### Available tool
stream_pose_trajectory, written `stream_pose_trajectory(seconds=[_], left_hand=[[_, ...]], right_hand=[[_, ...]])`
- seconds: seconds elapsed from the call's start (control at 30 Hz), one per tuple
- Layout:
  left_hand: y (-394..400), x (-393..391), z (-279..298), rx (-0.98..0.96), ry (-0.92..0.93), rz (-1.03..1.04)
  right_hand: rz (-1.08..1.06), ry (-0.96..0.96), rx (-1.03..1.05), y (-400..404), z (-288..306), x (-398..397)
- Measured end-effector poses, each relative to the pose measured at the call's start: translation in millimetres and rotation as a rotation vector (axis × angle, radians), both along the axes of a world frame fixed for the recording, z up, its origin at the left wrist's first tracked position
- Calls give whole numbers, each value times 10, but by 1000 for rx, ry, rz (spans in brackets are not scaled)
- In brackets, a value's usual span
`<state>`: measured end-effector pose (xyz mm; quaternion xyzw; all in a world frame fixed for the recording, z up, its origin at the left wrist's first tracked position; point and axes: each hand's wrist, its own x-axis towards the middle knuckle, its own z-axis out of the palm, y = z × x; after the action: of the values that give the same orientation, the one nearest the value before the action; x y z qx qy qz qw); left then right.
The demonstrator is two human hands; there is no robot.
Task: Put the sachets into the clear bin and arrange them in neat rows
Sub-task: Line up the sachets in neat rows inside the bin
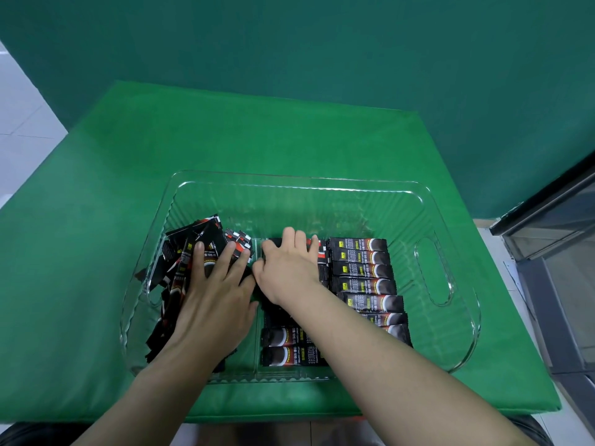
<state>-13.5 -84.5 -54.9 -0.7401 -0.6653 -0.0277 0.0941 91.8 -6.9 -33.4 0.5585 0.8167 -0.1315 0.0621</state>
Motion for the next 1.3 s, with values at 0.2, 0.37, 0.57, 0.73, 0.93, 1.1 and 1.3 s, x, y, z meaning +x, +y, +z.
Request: stream_pose_trajectory(seconds=[0.2,0.37,0.57,0.73,0.93,1.1,1.3], left_hand=[[-3,-4,-3,-11,11,8],[-1,2,2,0,-4,8],[-4,3,5,-7,1,10],[1,7,8,0,7,6],[-3,5,16,-5,4,13],[-1,3,14,-9,7,11],[-6,2,18,-40,13,16]], right_hand=[[-34,84,9,-33,19,103],[-115,26,-49,-57,72,298],[-85,-123,-237,-62,21,311],[-74,-177,-239,-82,-7,289],[-65,-142,-216,-130,-39,290],[-29,-13,-159,-216,40,367],[177,-65,-179,-383,117,594]])
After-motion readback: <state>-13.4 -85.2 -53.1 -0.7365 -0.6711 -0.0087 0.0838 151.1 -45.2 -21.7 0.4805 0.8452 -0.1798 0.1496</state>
